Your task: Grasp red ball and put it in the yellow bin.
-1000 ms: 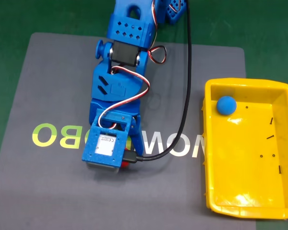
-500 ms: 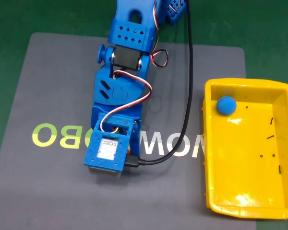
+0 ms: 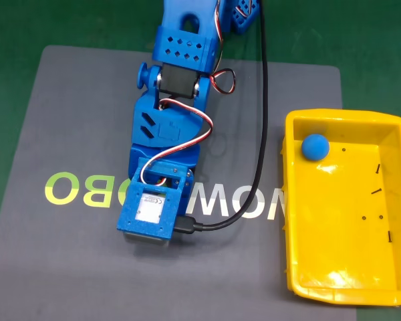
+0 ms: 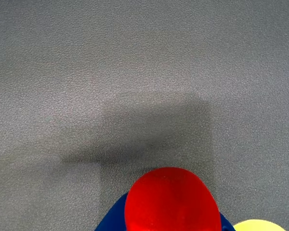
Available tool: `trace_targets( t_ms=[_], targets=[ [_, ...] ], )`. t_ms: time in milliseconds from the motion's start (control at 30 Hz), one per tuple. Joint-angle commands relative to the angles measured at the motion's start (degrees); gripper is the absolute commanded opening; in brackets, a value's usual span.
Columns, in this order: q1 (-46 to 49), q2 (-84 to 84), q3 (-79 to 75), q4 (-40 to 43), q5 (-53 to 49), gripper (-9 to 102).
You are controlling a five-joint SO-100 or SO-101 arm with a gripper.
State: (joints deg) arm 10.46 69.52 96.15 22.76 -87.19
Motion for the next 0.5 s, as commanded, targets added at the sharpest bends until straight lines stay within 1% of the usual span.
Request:
trace_targets(
  t_ms=[0, 200, 467],
  targets=[
    [-0.62, 1.14, -4.22, -1.58, 0.88, 0],
    [-0.88, 3.43, -4.31, -1.76, 0.7, 0],
    [-5.01, 16.79, -3.43, -1.32, 2.29, 0]
  ],
)
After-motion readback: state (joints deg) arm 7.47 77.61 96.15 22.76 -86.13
